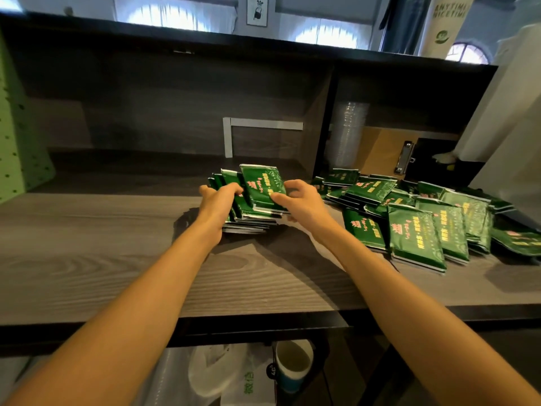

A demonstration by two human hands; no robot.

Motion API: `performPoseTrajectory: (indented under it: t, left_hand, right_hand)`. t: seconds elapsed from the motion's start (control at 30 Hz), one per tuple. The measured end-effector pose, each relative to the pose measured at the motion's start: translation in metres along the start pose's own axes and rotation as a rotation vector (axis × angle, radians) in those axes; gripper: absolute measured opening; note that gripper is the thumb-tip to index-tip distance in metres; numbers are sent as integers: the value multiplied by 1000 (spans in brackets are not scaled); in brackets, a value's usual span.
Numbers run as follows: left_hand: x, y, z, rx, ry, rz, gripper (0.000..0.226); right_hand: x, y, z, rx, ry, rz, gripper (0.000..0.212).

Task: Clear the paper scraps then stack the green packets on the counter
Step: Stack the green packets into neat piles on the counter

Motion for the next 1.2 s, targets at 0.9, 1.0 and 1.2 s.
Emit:
performPoseTrajectory:
  t: [0.9, 1.0, 1.2]
  left_hand:
    - [89, -73, 9, -42, -46, -287, 70]
    - [90, -75, 11, -29, -53, -261, 67]
    - [81, -76, 15, -9, -50, -236, 58]
  right_hand:
    - [-159, -80, 37, 348, -855, 377, 87]
    - [-161, -83, 30, 306, -765, 394, 89]
    - [-152, -75, 30, 182, -702, 355, 95]
Point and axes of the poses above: each hand's wrist, its own y-axis towards the middle knuckle, its own x-axis out of the palm, z = x × y, the point moved 5 cm from there along y, towards the middle knuckle, and after that the axes turned 9 degrees about y, right-handed, at the moved point
